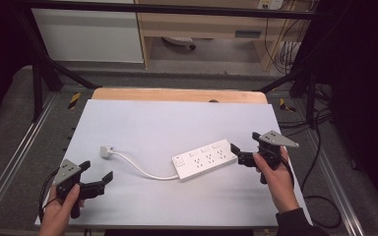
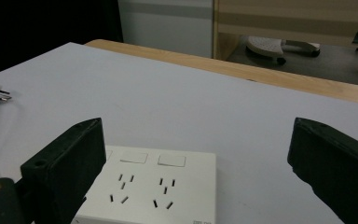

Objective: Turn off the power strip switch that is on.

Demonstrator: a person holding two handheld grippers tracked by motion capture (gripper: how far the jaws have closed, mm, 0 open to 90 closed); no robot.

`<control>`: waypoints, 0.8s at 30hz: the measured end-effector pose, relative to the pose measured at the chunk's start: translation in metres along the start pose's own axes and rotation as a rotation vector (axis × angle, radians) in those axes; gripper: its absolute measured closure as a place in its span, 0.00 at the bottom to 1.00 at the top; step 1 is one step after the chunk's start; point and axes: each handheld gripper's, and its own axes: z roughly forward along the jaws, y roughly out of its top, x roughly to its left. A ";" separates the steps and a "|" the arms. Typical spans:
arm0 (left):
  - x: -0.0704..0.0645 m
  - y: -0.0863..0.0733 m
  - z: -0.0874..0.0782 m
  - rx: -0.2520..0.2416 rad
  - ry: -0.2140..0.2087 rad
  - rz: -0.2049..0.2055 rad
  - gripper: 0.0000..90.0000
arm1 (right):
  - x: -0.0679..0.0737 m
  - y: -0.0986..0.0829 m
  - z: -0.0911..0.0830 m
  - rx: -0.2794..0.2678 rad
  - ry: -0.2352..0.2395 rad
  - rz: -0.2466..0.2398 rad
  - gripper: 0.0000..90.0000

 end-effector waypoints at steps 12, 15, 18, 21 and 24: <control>0.000 0.000 0.000 -0.003 0.001 -0.001 0.06 | -0.015 -0.014 -0.025 -0.033 -0.036 0.011 0.06; 0.000 0.000 0.000 -0.002 0.002 -0.001 0.06 | -0.020 -0.018 -0.031 -0.036 -0.049 0.017 0.06; -0.001 0.000 0.000 -0.001 0.001 -0.002 0.06 | -0.023 -0.021 -0.035 -0.041 -0.058 0.024 0.06; -0.001 0.000 0.000 -0.001 0.001 -0.002 0.06 | -0.025 -0.025 -0.039 -0.042 -0.059 0.030 0.06; -0.001 0.000 0.000 -0.001 0.000 -0.002 0.06 | -0.027 -0.028 -0.042 -0.043 -0.059 0.029 0.06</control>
